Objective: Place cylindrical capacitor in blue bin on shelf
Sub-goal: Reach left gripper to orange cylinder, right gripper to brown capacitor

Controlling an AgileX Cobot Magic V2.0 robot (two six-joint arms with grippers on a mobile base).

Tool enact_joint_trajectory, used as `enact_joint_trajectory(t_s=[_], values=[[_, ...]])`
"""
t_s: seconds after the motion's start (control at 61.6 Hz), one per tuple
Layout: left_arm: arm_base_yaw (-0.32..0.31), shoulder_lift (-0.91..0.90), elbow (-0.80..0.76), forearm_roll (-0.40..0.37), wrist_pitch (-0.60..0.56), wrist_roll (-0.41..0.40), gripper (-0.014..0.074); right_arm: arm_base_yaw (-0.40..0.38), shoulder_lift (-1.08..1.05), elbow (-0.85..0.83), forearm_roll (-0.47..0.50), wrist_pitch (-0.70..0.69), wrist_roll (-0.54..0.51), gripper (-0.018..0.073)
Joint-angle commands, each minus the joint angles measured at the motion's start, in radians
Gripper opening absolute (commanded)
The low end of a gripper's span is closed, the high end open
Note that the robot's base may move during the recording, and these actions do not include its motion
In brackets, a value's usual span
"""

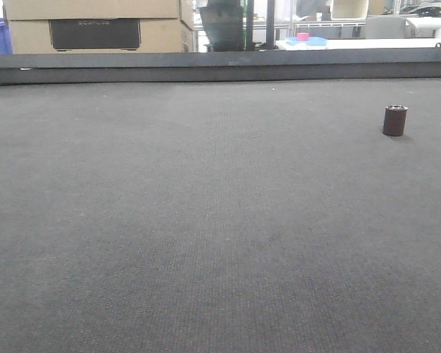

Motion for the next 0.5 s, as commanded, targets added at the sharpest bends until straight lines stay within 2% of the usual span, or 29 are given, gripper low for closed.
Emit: enact_joint_trajectory(t_s=[0.0,0.487], values=[[-0.004,-0.005,-0.002,0.000,-0.014,-0.003,-0.0111,-0.003,-0.003,0.000,-0.010,-0.024,-0.003,-0.0151],[-0.004,-0.005,-0.002,0.000,-0.075,-0.003,-0.0111,-0.003,-0.003,0.000,-0.010,-0.045,-0.003,-0.0151]])
